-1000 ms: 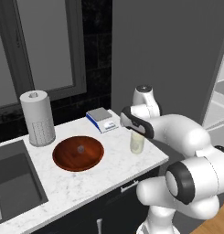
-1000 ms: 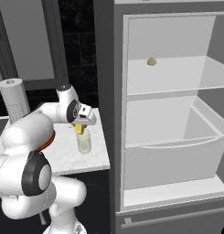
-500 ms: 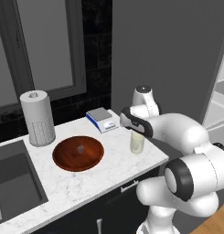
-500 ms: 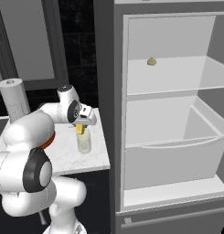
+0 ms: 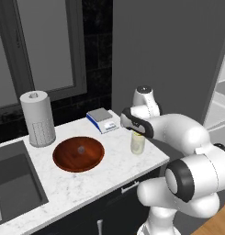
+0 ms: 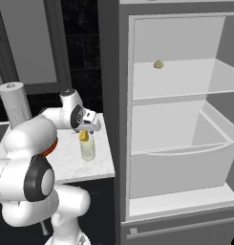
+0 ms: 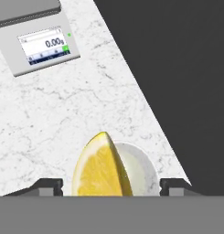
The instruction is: Grab a lemon wedge from the fridge and one ice cube from the ice bowl, and put them in the glass of lemonade.
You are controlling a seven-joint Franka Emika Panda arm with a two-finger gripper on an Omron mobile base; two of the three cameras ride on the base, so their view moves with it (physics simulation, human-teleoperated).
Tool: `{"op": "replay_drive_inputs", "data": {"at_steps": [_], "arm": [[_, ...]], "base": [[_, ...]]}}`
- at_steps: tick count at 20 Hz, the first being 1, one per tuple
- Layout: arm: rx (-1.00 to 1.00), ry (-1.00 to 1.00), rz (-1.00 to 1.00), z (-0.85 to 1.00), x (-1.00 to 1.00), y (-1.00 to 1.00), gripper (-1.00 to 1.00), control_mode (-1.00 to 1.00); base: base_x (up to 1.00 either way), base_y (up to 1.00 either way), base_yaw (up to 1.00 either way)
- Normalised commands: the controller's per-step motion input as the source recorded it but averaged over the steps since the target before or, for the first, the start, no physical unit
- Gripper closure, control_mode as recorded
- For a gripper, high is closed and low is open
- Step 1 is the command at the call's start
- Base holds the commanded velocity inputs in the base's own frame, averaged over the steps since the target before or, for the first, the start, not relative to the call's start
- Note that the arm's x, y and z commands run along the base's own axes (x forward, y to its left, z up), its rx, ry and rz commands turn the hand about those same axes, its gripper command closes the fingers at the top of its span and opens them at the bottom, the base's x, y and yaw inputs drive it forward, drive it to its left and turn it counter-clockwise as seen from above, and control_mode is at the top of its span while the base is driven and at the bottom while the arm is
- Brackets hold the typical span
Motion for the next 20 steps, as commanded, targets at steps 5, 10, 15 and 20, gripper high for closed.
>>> {"op": "replay_drive_inputs", "data": {"at_steps": [5, 10, 15, 20], "arm": [[0.0, 0.01, 0.0, 0.0, 0.0, 0.0, -1.0, -1.0], [0.0, 0.0, 0.0, 0.0, 0.0, -0.01, -1.0, -1.0], [0.0, -0.05, 0.0, 0.39, -0.05, 0.01, -1.0, -1.0], [0.0, -0.07, 0.0, 0.26, -0.02, 0.02, -1.0, -1.0]], "base": [[0.0, 0.0, 0.0], [0.0, 0.0, 0.0], [0.0, 0.0, 0.0], [0.0, 0.0, 0.0]]}}
